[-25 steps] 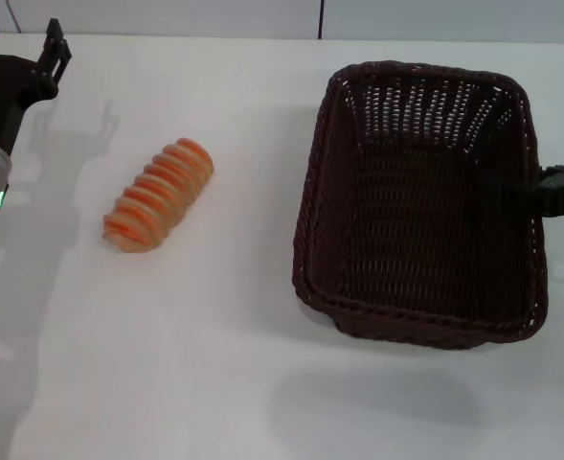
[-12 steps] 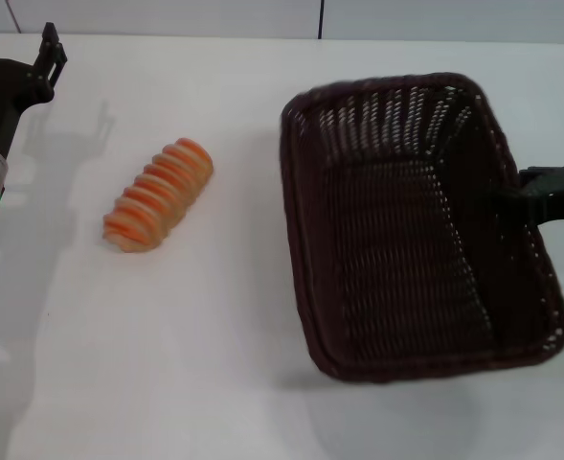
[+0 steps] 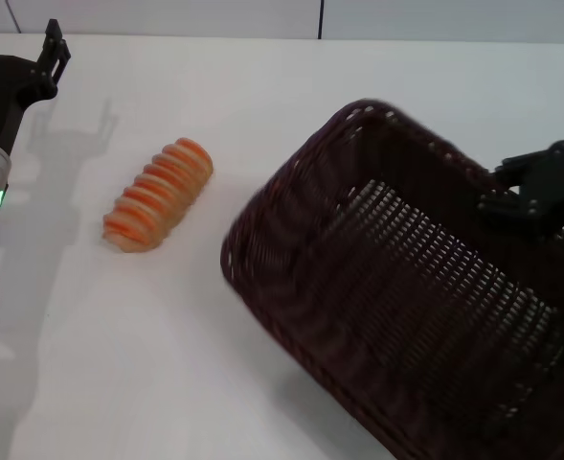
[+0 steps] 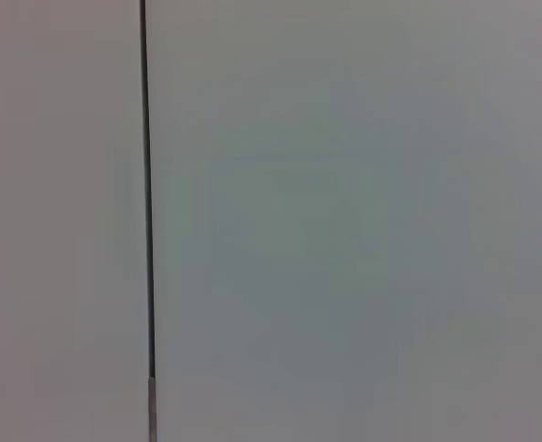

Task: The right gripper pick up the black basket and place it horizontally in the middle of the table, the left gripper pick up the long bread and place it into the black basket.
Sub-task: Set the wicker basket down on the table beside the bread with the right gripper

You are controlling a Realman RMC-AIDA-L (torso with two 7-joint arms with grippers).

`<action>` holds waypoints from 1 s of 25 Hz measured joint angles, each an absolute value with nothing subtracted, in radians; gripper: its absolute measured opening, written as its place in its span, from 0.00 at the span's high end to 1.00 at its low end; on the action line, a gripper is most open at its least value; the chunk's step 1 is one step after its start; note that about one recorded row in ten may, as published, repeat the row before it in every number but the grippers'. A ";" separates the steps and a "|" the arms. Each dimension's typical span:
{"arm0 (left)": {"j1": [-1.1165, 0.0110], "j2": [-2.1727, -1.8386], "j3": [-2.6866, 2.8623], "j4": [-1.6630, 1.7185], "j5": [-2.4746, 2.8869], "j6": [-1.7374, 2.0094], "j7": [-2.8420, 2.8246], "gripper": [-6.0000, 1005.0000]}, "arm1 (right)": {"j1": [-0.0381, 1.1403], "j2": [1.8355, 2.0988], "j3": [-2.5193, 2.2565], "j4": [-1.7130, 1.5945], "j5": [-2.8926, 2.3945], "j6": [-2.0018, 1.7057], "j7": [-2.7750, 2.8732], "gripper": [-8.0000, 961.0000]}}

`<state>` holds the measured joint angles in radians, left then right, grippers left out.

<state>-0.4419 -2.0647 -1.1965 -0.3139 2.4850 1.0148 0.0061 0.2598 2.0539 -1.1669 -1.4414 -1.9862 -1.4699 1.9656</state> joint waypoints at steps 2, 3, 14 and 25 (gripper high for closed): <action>-0.442 -2.065 -1.197 -0.316 2.485 1.015 0.006 0.23 | 0.297 2.047 -1.168 -1.426 -1.988 -1.503 1.932 0.69; -0.442 -2.065 -1.196 -0.318 2.485 1.016 0.006 0.23 | 0.312 2.045 -1.170 -1.420 -1.991 -1.514 1.916 0.70; -0.440 -2.067 -1.196 -0.324 2.488 1.015 0.004 0.23 | 0.542 2.068 -1.208 -1.306 -2.172 -1.555 1.821 0.80; -0.439 -2.070 -1.187 -0.323 2.491 1.015 -0.002 0.23 | 0.652 2.074 -1.272 -1.208 -2.196 -1.428 1.777 0.81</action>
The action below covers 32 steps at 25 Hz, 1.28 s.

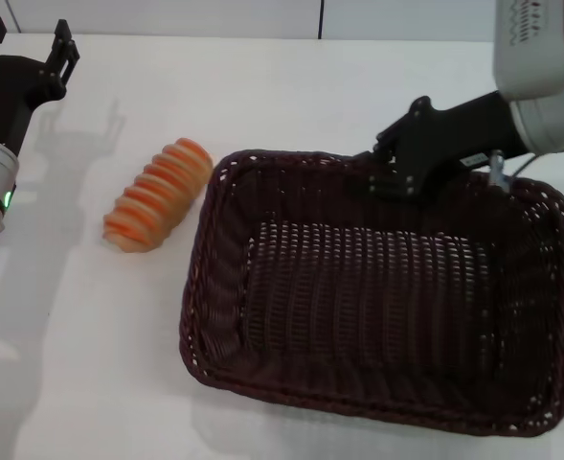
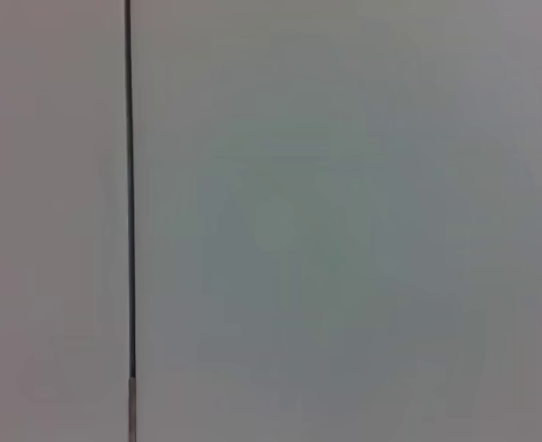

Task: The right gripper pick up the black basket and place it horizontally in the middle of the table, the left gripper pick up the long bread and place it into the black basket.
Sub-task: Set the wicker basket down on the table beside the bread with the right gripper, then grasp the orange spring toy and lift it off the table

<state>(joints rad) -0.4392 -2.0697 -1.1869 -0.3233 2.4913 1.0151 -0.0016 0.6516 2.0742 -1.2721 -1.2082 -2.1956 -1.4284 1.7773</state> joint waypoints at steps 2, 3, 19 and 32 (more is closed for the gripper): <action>-0.440 -2.070 -1.187 -0.322 2.491 1.015 -0.001 0.23 | 0.666 2.075 -1.288 -1.182 -2.194 -1.391 1.763 0.81; -0.440 -2.070 -1.187 -0.322 2.491 1.015 -0.001 0.23 | 0.677 2.075 -1.294 -1.165 -2.194 -1.370 1.760 0.81; -0.442 -2.069 -1.191 -0.315 2.488 1.015 -0.003 0.23 | 0.732 2.076 -1.365 -1.088 -2.112 -1.288 1.701 0.79; -0.444 -2.068 -1.192 -0.314 2.491 1.014 -0.006 0.23 | 0.589 2.082 -1.469 -1.257 -2.110 -1.102 1.702 0.51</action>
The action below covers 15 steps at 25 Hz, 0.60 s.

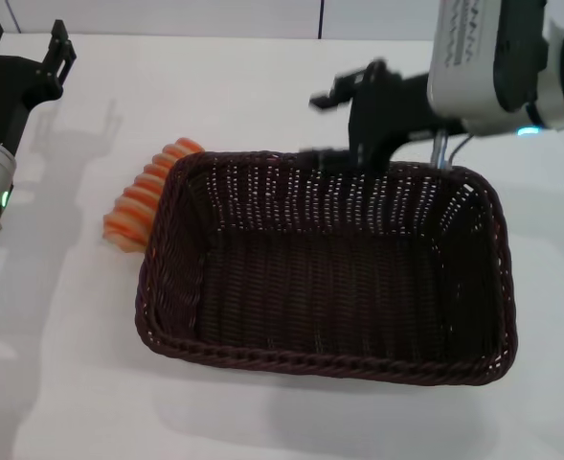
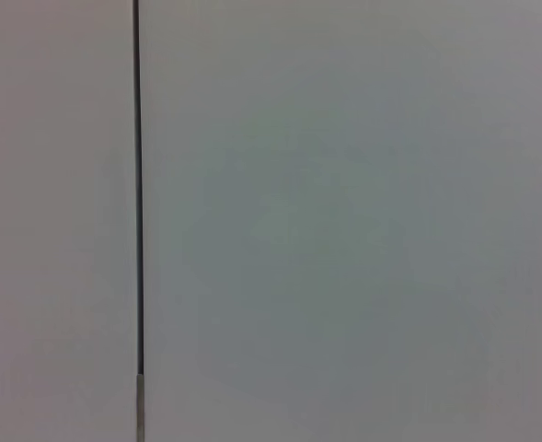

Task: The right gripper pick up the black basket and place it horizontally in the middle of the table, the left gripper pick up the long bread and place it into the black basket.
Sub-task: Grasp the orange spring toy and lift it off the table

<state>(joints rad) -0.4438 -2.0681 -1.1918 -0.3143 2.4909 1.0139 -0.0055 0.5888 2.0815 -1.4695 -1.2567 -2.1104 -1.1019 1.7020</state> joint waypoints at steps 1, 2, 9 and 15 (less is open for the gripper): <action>-0.444 -2.068 -1.192 -0.313 2.491 1.014 -0.005 0.23 | 0.547 2.084 -1.477 -1.309 -2.089 -1.018 1.707 0.48; -0.446 -2.068 -1.191 -0.313 2.492 1.014 -0.003 0.23 | 0.547 2.084 -1.477 -1.309 -2.089 -1.018 1.707 0.45; -0.448 -2.064 -1.196 -0.314 2.491 1.014 0.002 0.23 | 0.203 2.083 -1.674 -1.574 -1.638 -0.218 1.448 0.24; -0.458 -2.062 -1.208 -0.312 2.491 1.016 0.003 0.23 | 0.161 2.082 -1.724 -1.606 -1.541 0.061 1.470 0.13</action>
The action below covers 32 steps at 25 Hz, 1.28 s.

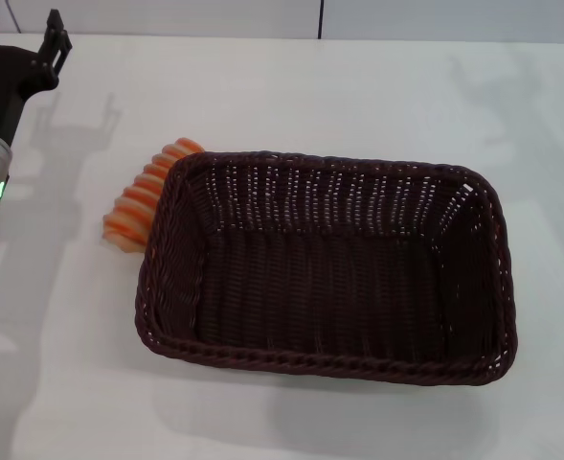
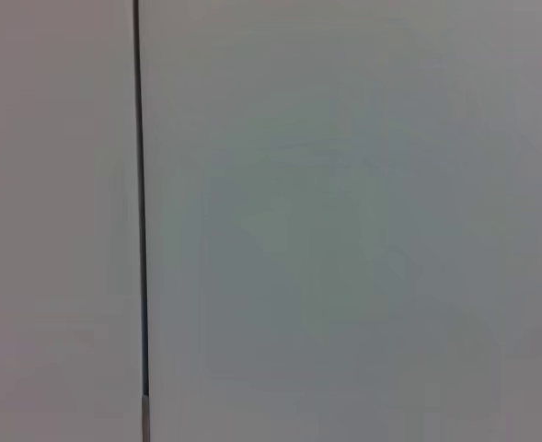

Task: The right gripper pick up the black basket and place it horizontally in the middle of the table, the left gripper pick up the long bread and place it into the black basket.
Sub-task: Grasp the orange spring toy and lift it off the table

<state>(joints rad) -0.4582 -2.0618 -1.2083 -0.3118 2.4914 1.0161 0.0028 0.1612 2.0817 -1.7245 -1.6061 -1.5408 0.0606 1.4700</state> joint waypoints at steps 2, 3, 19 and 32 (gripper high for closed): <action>-0.465 -2.061 -1.210 -0.308 2.492 1.015 0.003 0.23 | 0.161 2.080 -1.763 -1.592 -1.640 0.181 1.594 0.13; -0.470 -2.060 -1.211 -0.304 2.492 1.015 0.004 0.23 | 0.161 2.079 -1.786 -1.574 -1.716 0.262 1.675 0.13; -0.480 -2.047 -1.200 -0.322 2.570 0.974 0.002 0.23 | -0.097 2.081 -2.013 -0.896 -2.335 1.244 2.825 0.13; -0.441 -1.961 -1.420 -1.203 2.883 -0.371 0.139 0.23 | -0.119 2.080 -2.027 -0.743 -2.249 1.280 2.898 0.13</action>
<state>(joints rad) -0.4407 -1.9610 -1.4201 -1.2034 2.8832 -0.3713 0.1391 -0.1193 2.0799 -2.0272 -0.7429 -2.2495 1.2802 2.8983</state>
